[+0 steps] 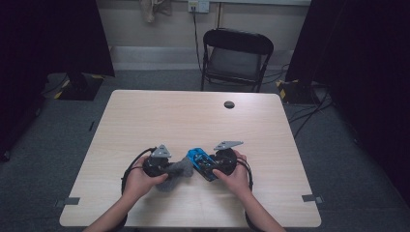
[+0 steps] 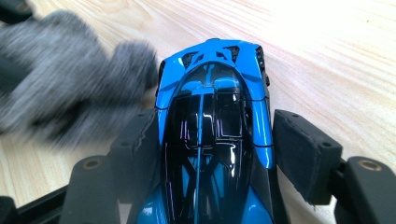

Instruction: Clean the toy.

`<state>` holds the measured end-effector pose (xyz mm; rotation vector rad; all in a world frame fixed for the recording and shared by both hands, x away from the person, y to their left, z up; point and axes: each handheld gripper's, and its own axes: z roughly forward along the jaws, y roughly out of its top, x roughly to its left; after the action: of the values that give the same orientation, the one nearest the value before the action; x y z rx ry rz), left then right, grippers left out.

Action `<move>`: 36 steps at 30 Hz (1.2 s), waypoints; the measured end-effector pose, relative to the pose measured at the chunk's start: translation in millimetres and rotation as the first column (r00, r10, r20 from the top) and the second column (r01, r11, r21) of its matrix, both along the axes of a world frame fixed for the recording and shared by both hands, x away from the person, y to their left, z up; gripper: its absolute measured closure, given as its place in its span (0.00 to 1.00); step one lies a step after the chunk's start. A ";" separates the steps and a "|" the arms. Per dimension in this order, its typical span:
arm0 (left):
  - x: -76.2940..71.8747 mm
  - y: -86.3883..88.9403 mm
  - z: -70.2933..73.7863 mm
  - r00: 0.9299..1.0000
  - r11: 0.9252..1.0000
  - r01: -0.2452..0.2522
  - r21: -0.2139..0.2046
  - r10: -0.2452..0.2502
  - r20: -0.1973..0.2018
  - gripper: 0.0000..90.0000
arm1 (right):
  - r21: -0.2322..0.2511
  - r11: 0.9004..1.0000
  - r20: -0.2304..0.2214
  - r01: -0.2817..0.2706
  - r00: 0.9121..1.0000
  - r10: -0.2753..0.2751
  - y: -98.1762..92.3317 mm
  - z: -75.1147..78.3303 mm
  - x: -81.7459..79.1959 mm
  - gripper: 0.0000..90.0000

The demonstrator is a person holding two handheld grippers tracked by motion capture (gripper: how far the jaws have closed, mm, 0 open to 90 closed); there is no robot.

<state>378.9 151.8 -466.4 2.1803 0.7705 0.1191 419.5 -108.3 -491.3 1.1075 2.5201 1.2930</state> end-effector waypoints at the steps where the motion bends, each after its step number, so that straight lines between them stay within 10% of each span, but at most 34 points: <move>1: -2.8 -4.3 -1.0 1.000 1.000 0.013 -0.006 -0.013 -0.010 0.75 | 0.000 1.000 0.000 0.000 1.000 0.000 0.1 0.0 0.0 0.37; 9: -12.3 -31.3 -8.7 0.996 0.996 0.089 0.016 -0.089 -0.023 0.75 | 0.002 1.000 0.002 0.001 1.000 -0.001 0.1 -0.2 -0.1 0.37; 36: 25.9 14.4 -10.3 0.992 0.991 -0.128 0.033 0.128 -0.004 0.74 | 0.002 1.000 0.006 -0.001 1.000 0.001 -0.4 -0.3 -0.4 0.37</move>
<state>404.7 166.1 -476.7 2.1617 0.9180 0.1911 419.1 -108.6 -491.7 1.1017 2.5162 1.2973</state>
